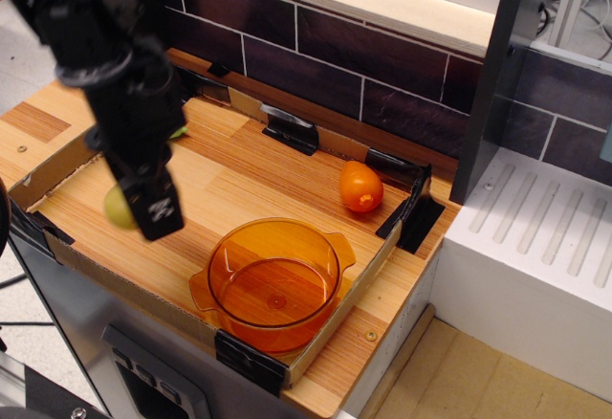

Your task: Put potato in pot

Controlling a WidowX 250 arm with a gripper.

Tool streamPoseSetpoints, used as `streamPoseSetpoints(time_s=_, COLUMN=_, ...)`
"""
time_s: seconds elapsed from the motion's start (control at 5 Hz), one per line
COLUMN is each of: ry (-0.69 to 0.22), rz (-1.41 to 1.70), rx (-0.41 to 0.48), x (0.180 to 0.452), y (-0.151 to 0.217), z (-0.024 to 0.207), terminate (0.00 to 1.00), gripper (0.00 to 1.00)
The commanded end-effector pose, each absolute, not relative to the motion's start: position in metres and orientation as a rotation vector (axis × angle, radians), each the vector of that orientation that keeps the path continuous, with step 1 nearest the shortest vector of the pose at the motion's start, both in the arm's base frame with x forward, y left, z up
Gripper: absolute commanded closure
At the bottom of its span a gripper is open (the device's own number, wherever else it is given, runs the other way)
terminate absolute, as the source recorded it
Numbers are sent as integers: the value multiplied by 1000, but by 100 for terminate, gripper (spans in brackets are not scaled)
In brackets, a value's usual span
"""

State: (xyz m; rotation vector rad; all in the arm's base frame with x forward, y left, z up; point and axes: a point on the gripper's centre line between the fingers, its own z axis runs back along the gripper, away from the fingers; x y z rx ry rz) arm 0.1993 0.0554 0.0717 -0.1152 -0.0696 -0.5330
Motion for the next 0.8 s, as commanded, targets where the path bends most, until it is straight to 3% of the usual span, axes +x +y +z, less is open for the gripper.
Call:
streamPoseSetpoints(time_s=0.0, ry=-96, rz=-443, rx=-98, x=242, y=13, z=98, terminate=0, gripper=100)
streamPoseSetpoints(time_s=0.6, ry=-104, rz=-482, rx=-5, x=223, y=-22, z=47, terminate=0, gripper=100)
